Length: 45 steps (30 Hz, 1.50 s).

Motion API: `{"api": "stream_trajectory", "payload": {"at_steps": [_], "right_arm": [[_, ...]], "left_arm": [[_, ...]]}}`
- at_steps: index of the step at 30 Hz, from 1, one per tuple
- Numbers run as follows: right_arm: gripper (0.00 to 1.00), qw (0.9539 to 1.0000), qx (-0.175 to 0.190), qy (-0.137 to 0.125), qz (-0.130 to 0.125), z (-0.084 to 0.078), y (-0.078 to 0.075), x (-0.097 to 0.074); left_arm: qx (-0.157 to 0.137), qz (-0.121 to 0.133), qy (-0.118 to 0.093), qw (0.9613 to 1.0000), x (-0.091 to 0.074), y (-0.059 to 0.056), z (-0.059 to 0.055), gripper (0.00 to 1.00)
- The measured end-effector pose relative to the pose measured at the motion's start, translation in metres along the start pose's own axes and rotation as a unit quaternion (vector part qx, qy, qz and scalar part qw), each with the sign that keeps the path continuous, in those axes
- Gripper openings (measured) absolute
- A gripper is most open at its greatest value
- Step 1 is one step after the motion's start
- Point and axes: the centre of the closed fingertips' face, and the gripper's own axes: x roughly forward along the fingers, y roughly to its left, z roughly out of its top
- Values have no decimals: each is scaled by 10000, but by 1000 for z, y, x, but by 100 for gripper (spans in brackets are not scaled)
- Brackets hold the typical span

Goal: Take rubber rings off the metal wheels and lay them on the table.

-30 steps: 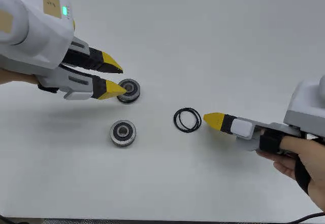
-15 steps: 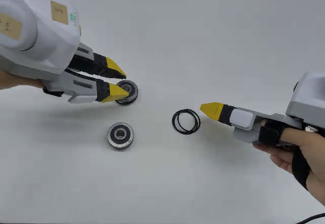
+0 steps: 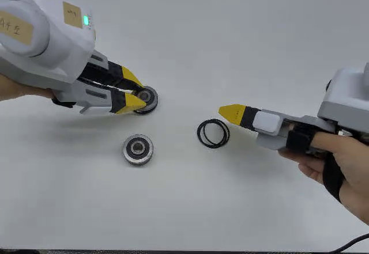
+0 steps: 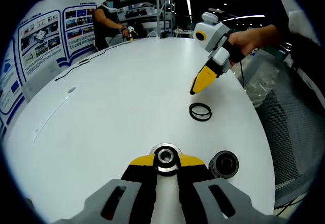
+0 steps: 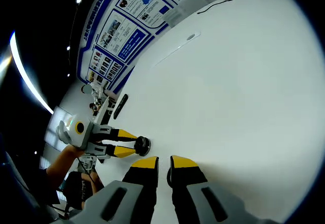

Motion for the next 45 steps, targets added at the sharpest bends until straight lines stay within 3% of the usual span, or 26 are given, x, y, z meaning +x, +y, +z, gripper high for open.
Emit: {"api": "stream_trajectory", "payload": {"at_steps": [10, 18, 23, 28, 38, 45], "right_arm": [[12, 9985, -78, 128, 522, -2, 30, 31], [28, 9957, -246, 239, 866, -7, 48, 60], [36, 9954, -149, 367, 870, -13, 51, 75], [39, 9955, -59, 406, 850, -16, 53, 81], [38, 9944, 131, 486, 931, -17, 62, 84], [35, 9939, 171, 549, 940, -16, 60, 84]], "left_arm": [[20, 21, 12, 10000, 1, 0, 2, 14], [165, -13, 88, 9998, 2, -2, 3, 13], [209, -37, 142, 9997, 2, -2, 3, 13], [241, -57, 156, 9996, 2, -4, 4, 12], [331, -49, 158, 9993, 2, -5, 5, 12], [325, -44, 147, 9994, 1, -4, 4, 12]]}}
